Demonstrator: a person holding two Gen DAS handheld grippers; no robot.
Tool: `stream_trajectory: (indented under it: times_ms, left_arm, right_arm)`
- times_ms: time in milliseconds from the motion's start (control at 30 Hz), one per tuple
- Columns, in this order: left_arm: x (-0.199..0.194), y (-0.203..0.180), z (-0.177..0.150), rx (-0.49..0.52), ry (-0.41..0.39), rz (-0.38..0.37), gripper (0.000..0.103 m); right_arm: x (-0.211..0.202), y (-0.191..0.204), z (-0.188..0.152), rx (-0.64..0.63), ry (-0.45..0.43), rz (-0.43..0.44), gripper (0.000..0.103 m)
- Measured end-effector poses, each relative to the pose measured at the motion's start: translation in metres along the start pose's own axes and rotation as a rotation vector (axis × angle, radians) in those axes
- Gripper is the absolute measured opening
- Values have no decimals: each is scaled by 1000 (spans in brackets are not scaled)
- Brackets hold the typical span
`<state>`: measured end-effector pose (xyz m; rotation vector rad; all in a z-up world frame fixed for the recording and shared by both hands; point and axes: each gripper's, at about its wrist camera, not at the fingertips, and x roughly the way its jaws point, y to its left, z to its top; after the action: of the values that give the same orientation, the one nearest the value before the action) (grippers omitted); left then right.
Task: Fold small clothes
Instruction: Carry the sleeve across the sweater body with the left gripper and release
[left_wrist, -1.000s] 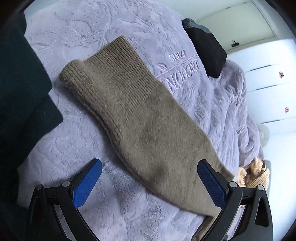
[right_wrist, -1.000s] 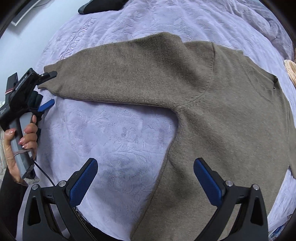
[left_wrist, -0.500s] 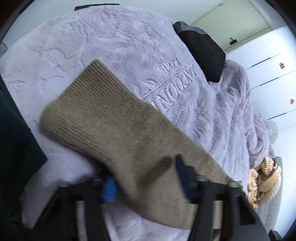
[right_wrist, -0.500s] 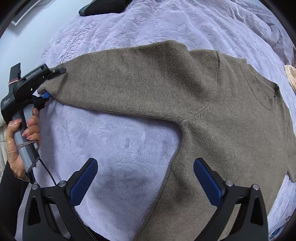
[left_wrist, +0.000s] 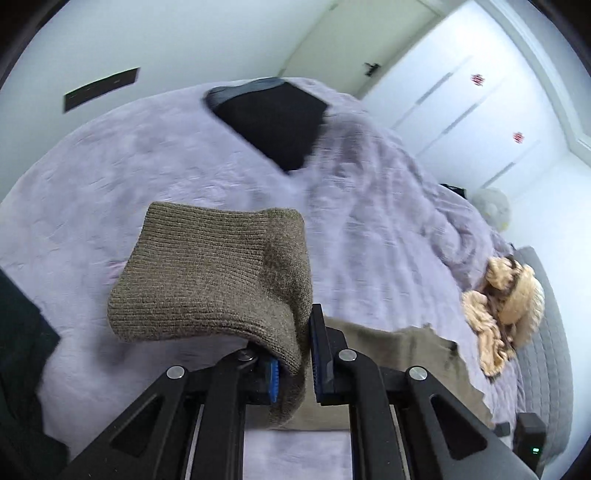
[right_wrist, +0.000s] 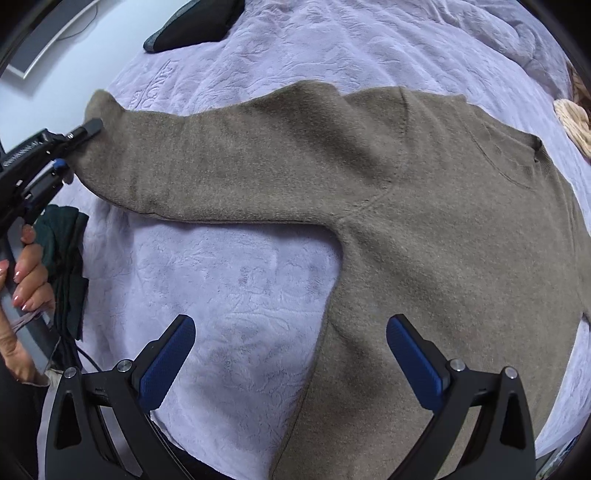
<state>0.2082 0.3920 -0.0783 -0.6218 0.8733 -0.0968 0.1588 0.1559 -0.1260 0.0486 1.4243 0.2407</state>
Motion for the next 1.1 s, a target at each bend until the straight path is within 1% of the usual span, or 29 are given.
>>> stream_trajectory:
  times_ms: [100,167,233,300,400,500,567,700,800,900,967,1033,1100]
  left_arm:
    - [0,-51,-6,71,12,-66,14]
    - [4,-83,-14,99,34,-116,14]
    - [9,-120,-24,131,58,-162,14]
    - [15,-158,-37,172,70,-190,14]
    - [28,-208,-56,204,95,-236,14]
    - [50,-262,-79,246,125,-254,14]
    - [67,-291,-95,277,145,-260,14]
    - [112,-357,-138,374,194,-258,14]
    - [144,-397,-177,463,240,-237,14]
    - [177,-421,-217,542,303,-208,14]
    - [198,-429,-244,600,343,-173,14]
    - [216,-436,-269,650,377,-125,14]
    - [229,-439,-289,697,409,-59,14]
  right_arm:
    - [-11,-17,-4,34,-25,10,103]
    - [-18,-31,-8,61,-41,11,103]
    - [-27,-51,-12,88,-53,13,103]
    - [-33,-72,-16,110,-59,12,103]
    - [-42,-111,-26,149,-67,4,103]
    - [-52,-159,-39,209,-78,2,103]
    - [-58,-194,-49,254,-84,-8,103]
    - [-66,-268,-70,354,-89,-35,103]
    - [-68,-322,-88,439,-89,-53,103]
    - [-68,-370,-104,514,-90,-60,103]
    - [-64,-395,-111,544,-88,-63,103]
    - [-59,-412,-114,557,-84,-63,103]
    - [-54,-423,-114,560,-82,-58,103]
